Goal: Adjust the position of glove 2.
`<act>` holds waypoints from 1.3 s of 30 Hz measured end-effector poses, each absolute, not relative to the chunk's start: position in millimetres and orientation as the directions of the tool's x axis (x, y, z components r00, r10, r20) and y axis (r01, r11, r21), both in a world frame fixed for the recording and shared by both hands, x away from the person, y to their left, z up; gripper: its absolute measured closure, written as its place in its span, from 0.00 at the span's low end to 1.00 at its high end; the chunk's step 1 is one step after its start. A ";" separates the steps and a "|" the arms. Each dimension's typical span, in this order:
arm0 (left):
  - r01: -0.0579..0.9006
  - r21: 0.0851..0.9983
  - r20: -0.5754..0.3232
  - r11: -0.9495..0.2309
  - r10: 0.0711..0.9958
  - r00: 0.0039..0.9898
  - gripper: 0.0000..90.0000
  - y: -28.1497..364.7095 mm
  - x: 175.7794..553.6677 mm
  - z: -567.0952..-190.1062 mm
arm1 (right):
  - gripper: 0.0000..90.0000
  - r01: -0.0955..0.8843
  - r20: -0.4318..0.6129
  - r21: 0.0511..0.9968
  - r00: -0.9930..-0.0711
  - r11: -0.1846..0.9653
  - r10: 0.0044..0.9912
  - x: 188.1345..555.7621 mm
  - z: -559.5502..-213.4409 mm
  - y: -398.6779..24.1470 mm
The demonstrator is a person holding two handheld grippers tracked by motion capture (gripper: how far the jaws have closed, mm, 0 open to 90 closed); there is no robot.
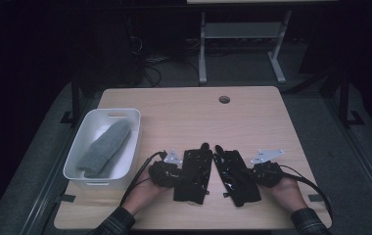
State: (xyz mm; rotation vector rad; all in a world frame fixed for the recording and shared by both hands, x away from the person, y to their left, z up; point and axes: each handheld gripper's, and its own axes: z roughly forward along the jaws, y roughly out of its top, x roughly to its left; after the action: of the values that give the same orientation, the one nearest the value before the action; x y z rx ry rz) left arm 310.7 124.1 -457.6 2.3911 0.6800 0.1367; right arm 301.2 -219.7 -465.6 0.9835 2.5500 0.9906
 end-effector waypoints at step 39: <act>0.489 0.649 -0.133 -0.583 0.545 0.828 0.68 125.8 320.8 -451.8 | 0.99 0.481 0.103 0.704 -0.797 0.522 0.595 282.9 -459.4 -217.0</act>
State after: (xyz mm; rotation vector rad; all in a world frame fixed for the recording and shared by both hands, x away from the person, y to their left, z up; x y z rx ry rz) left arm 320.8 125.8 -451.8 2.3004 0.7528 0.1037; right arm 282.9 -217.0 -459.4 0.9287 2.6067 1.1344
